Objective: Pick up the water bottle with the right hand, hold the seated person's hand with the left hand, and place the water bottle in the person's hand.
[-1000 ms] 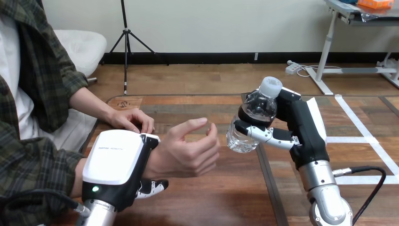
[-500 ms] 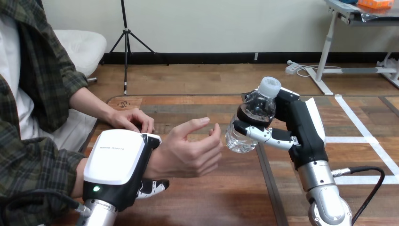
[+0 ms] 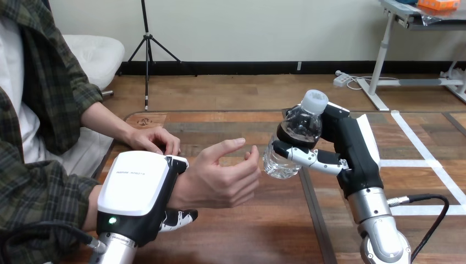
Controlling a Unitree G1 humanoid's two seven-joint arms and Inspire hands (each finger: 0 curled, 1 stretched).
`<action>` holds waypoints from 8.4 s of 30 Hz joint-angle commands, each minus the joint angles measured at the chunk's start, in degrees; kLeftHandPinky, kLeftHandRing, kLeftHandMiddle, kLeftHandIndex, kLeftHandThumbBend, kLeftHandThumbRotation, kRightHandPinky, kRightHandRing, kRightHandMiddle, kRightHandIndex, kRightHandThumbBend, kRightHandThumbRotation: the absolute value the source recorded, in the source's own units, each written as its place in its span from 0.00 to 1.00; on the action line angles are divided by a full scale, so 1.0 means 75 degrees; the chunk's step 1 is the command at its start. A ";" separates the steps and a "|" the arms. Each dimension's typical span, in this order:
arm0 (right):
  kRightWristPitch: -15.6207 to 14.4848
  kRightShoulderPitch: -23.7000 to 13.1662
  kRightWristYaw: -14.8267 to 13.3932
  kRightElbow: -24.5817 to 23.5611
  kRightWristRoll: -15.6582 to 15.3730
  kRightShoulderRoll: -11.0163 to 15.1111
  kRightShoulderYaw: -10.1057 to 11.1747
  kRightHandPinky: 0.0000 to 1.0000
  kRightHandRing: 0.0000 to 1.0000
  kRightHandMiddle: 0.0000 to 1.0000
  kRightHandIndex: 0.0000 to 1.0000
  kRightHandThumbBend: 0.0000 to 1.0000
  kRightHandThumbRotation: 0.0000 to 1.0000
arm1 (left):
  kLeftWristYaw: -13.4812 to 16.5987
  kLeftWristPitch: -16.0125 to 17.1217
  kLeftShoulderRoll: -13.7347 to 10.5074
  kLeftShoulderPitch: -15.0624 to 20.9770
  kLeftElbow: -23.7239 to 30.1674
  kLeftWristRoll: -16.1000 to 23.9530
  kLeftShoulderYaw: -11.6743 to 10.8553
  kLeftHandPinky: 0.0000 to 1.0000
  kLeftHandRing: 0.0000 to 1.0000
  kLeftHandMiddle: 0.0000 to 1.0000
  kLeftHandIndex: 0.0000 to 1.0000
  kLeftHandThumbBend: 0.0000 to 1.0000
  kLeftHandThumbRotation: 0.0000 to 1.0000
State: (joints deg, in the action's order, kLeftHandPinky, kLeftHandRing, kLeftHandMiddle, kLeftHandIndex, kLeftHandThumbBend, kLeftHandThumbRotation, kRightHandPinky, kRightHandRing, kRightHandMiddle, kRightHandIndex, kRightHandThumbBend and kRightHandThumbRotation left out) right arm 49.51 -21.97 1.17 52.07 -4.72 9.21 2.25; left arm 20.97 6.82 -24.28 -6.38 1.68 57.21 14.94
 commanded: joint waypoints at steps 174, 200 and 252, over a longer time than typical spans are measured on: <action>-0.0197 0.1303 0.1799 -0.3527 0.0973 -0.0437 -0.0611 0.45 0.45 0.47 0.52 0.70 0.00 | 0.0142 0.0511 0.0051 0.0301 0.0367 -0.0100 0.0129 0.25 0.28 0.32 0.31 0.89 0.00; -0.0445 0.1459 0.2232 -0.3808 0.1140 -0.0490 -0.0840 0.41 0.43 0.47 0.52 0.71 0.00 | 0.0089 0.0458 0.0032 0.0248 0.0430 -0.0049 0.0094 0.26 0.28 0.32 0.32 0.89 0.00; -0.0473 0.1423 0.2371 -0.3770 0.1216 -0.0486 -0.0932 0.39 0.43 0.48 0.52 0.69 0.00 | 0.0131 0.0509 0.0067 0.0264 0.0346 -0.0110 0.0105 0.25 0.28 0.32 0.31 0.88 0.00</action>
State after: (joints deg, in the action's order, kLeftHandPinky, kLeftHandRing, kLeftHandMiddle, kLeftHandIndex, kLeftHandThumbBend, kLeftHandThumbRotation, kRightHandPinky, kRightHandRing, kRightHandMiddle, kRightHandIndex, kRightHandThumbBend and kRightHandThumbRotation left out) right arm 45.04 -9.20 18.20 27.20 2.76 6.37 -4.46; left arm 21.23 10.38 -24.02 -6.65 2.62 56.73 15.94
